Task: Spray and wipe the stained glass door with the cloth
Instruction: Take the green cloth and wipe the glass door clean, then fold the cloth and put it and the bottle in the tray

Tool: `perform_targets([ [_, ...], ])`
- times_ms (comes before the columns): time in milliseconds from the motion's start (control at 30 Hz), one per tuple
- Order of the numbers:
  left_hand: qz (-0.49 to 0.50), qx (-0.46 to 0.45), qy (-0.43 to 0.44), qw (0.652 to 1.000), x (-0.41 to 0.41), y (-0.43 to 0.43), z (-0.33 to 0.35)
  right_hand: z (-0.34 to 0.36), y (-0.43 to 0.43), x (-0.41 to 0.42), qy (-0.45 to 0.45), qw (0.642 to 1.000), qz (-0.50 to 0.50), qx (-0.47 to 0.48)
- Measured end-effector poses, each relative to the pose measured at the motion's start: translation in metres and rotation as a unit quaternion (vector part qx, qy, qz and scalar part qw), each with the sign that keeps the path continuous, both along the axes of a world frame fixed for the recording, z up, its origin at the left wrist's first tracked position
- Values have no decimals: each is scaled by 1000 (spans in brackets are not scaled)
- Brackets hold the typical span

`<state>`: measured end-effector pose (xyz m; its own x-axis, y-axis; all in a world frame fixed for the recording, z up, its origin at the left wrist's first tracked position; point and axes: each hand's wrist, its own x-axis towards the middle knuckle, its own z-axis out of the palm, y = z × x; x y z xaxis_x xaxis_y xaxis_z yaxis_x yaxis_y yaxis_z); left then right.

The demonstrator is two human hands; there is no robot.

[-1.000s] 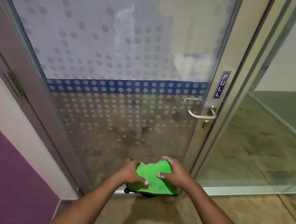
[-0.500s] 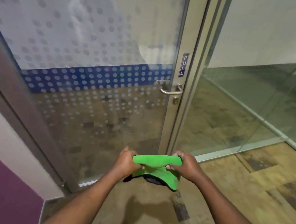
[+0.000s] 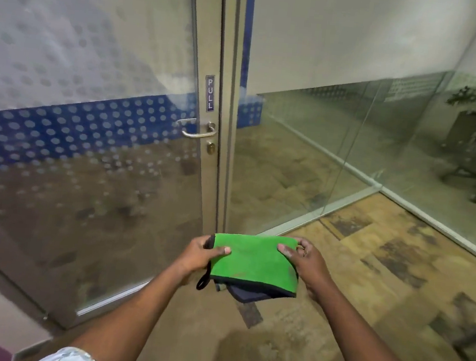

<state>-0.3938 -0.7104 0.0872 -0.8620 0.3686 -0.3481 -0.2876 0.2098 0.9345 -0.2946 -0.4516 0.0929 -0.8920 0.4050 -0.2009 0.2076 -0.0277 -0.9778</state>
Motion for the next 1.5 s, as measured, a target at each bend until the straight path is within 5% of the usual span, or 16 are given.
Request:
perform_targets([
  [500, -89, 32, -22, 995, 170, 256, 5, -23, 204, 224, -44, 977, -208, 10],
  [933, -243, 25, -79, 966, 236, 413, -4, -32, 291, 340, -54, 909, -413, -1],
  [1233, -472, 17, -19, 881, 260, 497, 19, 2, 322, 429, 4, 904, -427, -15],
  [1500, -638, -10, 124, 760, 299, 547, 79, 108, 355, 478, 36, 945, -285, 157],
])
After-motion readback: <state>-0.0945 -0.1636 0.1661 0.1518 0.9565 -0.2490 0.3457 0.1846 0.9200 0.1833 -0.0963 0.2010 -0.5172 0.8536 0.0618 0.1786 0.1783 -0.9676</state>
